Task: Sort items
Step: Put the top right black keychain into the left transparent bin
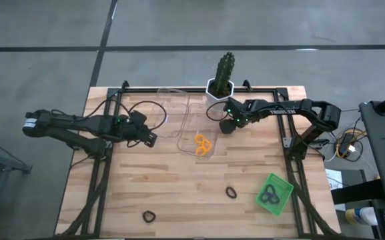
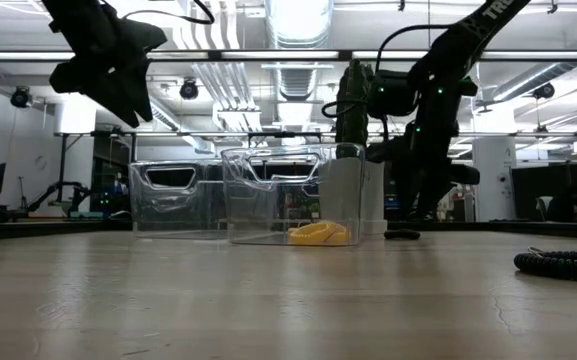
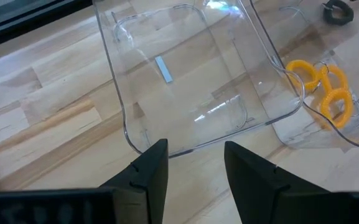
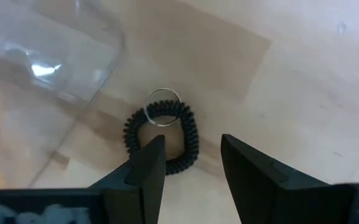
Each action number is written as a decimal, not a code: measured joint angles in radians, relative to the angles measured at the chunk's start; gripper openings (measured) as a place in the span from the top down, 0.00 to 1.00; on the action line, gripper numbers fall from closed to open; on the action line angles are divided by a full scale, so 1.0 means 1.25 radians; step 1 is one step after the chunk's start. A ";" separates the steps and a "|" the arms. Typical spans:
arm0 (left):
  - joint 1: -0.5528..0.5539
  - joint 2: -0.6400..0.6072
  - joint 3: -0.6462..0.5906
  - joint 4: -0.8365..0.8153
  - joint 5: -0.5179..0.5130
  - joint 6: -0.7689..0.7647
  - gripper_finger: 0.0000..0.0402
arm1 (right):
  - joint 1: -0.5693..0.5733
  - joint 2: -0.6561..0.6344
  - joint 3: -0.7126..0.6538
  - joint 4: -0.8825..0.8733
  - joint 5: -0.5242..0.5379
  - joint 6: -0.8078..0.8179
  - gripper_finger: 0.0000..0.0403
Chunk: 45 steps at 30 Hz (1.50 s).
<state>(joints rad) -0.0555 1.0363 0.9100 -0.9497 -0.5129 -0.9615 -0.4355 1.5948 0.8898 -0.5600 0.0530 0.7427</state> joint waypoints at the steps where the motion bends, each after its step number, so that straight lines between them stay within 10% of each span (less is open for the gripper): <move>1: 0.000 0.000 0.000 0.000 0.000 0.000 0.63 | 0.000 0.000 -0.006 0.009 0.001 0.006 0.63; 45: 0.000 0.000 0.000 0.006 0.027 0.000 0.63 | 0.027 0.059 -0.069 0.009 0.132 0.098 0.73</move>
<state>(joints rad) -0.0559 1.0359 0.9104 -0.9424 -0.4797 -0.9619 -0.4022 1.6680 0.8030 -0.5482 0.2176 0.8653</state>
